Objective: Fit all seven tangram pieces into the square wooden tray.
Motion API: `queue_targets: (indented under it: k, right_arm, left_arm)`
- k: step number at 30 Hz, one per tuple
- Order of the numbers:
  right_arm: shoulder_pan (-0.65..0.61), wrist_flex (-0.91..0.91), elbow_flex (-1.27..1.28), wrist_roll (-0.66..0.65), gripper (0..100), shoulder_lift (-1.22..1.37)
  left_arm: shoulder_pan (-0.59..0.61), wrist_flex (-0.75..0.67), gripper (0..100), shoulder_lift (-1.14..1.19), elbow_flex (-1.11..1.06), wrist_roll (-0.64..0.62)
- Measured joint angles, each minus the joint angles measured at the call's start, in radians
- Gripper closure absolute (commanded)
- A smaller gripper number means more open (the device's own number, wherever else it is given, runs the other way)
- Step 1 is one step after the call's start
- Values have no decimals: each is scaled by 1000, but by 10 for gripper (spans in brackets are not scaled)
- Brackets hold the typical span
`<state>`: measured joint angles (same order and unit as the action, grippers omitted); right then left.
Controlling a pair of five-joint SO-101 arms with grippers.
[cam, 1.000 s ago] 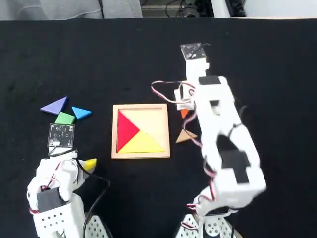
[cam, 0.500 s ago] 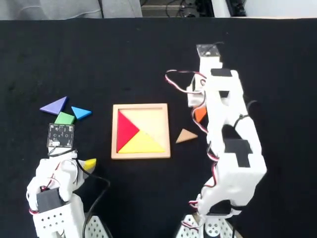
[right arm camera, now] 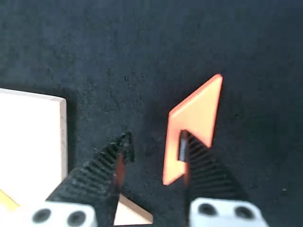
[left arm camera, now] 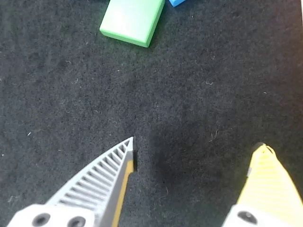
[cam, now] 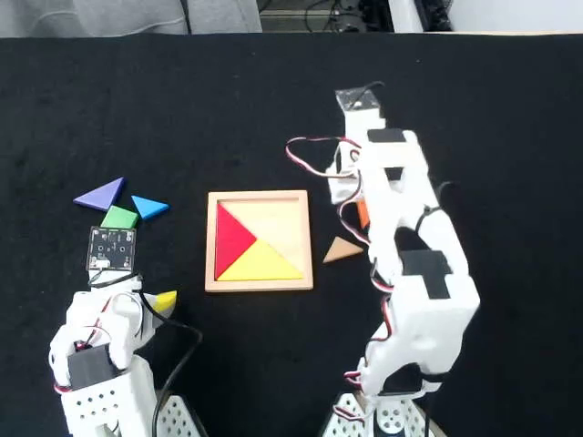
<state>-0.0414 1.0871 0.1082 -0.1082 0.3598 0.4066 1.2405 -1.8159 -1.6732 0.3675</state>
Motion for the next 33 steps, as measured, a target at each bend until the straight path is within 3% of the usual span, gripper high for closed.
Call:
queue_targets:
  k: [33]
  right_arm:
    - [31, -35, -9, -64, 805, 69]
  left_arm:
    - [0, 0, 626, 0, 0, 0]
